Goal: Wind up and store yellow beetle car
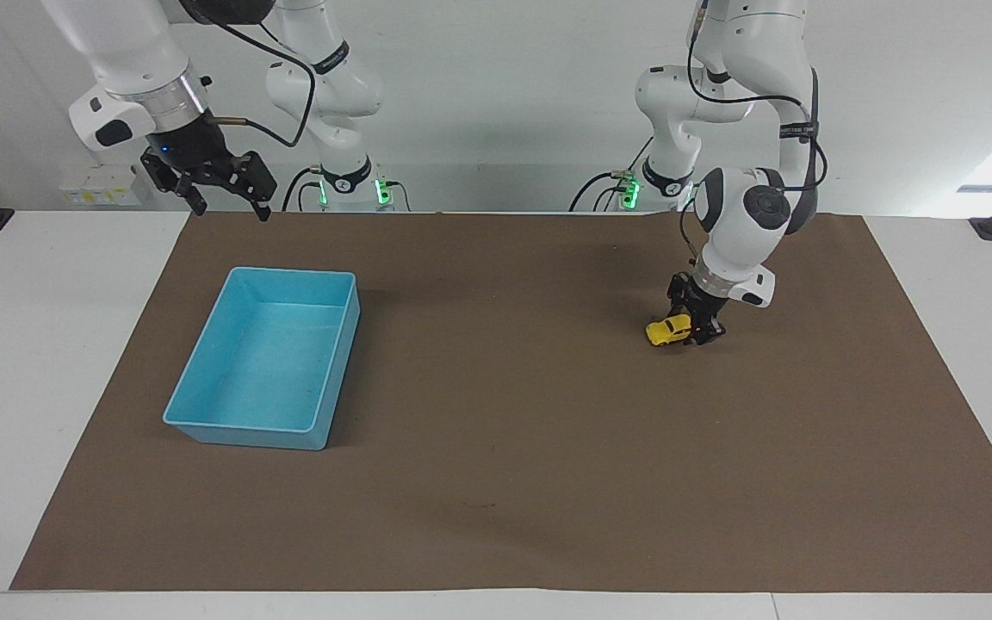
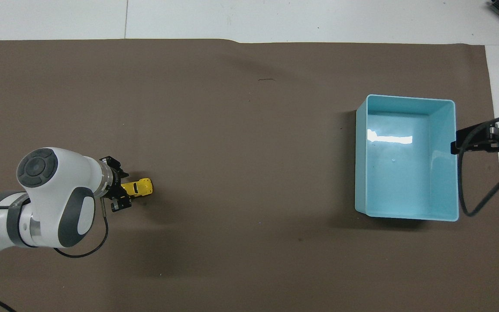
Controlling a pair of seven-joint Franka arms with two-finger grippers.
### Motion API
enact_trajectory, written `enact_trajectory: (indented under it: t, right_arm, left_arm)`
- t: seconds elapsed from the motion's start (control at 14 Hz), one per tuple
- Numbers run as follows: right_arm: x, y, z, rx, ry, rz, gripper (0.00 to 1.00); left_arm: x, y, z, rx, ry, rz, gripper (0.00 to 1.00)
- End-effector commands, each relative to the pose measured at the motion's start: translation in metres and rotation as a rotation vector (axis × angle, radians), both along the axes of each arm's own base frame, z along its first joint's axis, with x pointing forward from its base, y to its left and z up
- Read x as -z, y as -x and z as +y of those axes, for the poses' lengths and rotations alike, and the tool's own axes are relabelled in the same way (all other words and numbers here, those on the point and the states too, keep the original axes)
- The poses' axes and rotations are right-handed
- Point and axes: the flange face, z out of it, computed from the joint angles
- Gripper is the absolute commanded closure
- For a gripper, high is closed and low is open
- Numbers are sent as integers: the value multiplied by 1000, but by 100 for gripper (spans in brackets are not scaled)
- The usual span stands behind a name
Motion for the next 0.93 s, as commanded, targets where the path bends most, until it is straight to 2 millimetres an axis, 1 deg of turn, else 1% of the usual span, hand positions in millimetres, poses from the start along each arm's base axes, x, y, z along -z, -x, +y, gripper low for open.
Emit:
enact_trajectory:
  t: [0.0, 0.07, 0.64, 0.79, 0.86]
  right_arm:
    - [-2, 5, 2, -31, -5, -2, 0]
    - [-3, 5, 3, -31, -5, -3, 0]
    - [-2, 7, 5, -26, 2, 0, 0]
    - [-1, 7, 5, -26, 3, 2, 0]
    - [0, 8, 5, -25, 3, 5, 0]
  left_arm:
    - [-23, -27, 5, 2, -6, 10, 0]
    - [-27, -30, 5, 1, -5, 6, 0]
    - [-27, -31, 9, -2, -5, 7, 0]
    - [-27, -32, 18, -16, -6, 7, 0]
    - [-27, -32, 18, -16, -5, 7, 0]
